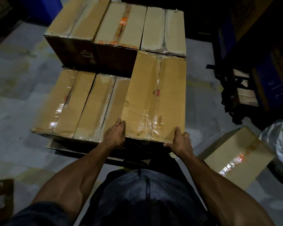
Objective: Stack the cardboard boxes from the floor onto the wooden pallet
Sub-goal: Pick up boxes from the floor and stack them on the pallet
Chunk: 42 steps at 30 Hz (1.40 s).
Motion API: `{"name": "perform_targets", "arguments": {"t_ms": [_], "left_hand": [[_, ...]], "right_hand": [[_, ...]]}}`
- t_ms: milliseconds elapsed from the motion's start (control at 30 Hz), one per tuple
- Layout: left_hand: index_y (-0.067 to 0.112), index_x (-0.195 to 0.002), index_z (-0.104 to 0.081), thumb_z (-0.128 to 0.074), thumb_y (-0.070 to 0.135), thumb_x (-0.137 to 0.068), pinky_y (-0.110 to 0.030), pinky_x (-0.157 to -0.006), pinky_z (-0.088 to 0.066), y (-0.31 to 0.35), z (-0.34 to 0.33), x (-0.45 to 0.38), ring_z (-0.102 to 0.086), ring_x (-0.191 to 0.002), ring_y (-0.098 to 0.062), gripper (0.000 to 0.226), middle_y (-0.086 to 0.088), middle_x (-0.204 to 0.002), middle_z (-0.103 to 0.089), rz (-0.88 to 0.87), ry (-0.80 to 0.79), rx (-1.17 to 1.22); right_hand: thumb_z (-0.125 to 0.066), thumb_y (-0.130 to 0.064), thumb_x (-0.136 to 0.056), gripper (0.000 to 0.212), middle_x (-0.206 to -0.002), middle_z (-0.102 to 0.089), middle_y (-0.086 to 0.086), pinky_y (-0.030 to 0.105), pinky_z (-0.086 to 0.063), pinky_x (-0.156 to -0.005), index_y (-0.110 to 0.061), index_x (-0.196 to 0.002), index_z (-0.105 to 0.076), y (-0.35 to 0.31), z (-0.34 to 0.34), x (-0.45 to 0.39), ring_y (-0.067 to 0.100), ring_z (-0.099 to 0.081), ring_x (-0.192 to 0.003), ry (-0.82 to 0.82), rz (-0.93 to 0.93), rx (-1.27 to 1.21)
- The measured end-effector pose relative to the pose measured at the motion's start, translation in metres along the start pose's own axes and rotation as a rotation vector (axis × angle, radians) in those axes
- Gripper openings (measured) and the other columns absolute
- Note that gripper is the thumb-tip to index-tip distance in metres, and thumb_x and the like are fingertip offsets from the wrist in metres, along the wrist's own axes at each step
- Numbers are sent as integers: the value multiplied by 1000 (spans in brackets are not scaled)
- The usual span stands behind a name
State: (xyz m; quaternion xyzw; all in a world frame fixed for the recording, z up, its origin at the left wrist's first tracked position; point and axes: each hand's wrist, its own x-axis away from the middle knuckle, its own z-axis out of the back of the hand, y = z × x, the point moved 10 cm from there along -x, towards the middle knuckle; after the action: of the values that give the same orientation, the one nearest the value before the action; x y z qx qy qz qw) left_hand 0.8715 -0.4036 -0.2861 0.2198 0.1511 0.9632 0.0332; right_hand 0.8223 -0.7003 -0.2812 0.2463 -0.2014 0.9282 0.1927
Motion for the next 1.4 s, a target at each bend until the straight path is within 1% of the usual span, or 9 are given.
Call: {"name": "perform_targets", "arguments": {"t_ms": [233, 700, 767, 833, 900, 967, 1067, 1167, 1400], "left_hand": [[12, -128, -42, -54, 8, -94, -48, -83, -57, 5, 7, 3, -62, -108, -38, 36, -13, -165, -23, -22, 21, -6], [10, -140, -36, -57, 8, -92, -45, -84, -53, 13, 13, 10, -60, -115, -40, 53, -10, -168, -11, 18, -10, -55], [10, -146, -32, -60, 12, -93, -44, -88, -51, 16, 14, 12, -56, -123, -38, 60, -9, -168, -9, 16, -24, -111], [8, -154, -25, -62, 20, -95, -42, -104, -45, 19, 16, 12, -39, -142, -34, 70, -11, -169, -5, -8, -26, -211], [5, -159, -17, -60, 26, -97, -40, -121, -26, 24, 18, 10, -14, -154, -31, 78, -14, -169, 2, -65, -28, -336], [4, -159, -14, -59, 25, -98, -40, -126, -14, 25, 17, 6, -5, -156, -30, 79, -15, -169, 2, -102, -50, -441], [3, -159, -13, -57, 26, -99, -41, -126, -11, 23, 10, 3, -7, -156, -31, 78, -17, -168, -4, -103, -112, -506], [1, -158, -18, -56, 29, -99, -41, -125, -17, 24, 8, 4, -13, -155, -32, 76, -19, -167, -10, -81, -118, -476], [0, -159, -7, -56, 30, -99, -42, -124, -15, 30, 5, 9, -8, -155, -32, 82, -18, -168, -1, 73, -202, -394]], "right_hand": [[-80, -51, -78, 109, -141, -28, 16, 49, -43, -103, -27, -156, -7, -1, 1, -1, 40, -40, -129, -16, -15, -4], [-82, -46, -78, 109, -141, -30, 18, 49, -43, -103, -26, -156, -9, -3, 3, -5, 41, -40, -130, -38, -49, 21], [-81, -45, -80, 110, -144, -27, 19, 49, -41, -105, -24, -157, -6, -4, 2, -4, 41, -38, -132, -53, -43, 28], [-79, -47, -82, 110, -151, -19, 20, 49, -38, -108, -22, -158, -4, -6, 2, -2, 41, -33, -137, -54, -30, 54], [-75, -48, -84, 110, -162, 1, 21, 49, -33, -114, -16, -159, -1, -10, 3, 0, 41, -19, -147, -48, 15, 122], [-70, -51, -88, 110, -165, 16, 18, 48, -23, -120, -8, -159, 2, -15, 3, -1, 39, -1, -153, -57, 93, 211], [-61, -57, -92, 109, -165, 17, 21, 46, -12, -124, -2, -158, 6, -17, 2, -3, 40, 6, -153, -77, 165, 299], [-56, -60, -93, 109, -164, 17, 25, 46, -9, -124, 0, -158, 8, -17, -1, -4, 41, 7, -153, -96, 183, 352], [-50, -62, -95, 106, -164, 14, 27, 47, -9, -123, 3, -157, 7, -19, 3, -4, 43, 6, -153, -134, 209, 376]]}}
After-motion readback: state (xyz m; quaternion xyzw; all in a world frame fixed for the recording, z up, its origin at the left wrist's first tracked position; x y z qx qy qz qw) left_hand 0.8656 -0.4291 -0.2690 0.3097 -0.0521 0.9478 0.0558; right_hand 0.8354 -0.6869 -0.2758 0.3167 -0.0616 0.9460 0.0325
